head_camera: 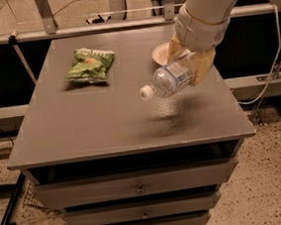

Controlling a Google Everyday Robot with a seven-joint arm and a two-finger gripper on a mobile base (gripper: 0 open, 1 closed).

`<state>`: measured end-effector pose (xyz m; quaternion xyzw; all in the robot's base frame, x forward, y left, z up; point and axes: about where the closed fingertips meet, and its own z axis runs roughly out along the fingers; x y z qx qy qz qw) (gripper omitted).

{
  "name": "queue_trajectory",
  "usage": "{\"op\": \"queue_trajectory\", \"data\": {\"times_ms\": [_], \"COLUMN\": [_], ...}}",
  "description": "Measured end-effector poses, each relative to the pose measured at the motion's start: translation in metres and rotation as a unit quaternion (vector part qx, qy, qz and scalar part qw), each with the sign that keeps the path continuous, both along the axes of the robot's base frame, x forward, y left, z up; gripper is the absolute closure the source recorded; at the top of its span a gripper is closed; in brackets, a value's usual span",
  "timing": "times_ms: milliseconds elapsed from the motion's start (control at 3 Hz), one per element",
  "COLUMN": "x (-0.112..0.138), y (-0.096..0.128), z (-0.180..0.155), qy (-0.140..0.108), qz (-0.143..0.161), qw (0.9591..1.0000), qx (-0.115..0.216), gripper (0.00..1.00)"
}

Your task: Pick blue plastic bottle

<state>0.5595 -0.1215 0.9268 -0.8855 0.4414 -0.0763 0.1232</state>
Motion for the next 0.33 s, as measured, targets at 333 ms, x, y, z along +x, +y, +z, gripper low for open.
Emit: {"op": "queue_trajectory", "data": {"times_ms": [333], "x": [0.0], "y": [0.0], "z": [0.0], "qy": [0.0], "qz": [0.0], "qw": [1.0], "qx": [0.0], "gripper": [1.0]}}
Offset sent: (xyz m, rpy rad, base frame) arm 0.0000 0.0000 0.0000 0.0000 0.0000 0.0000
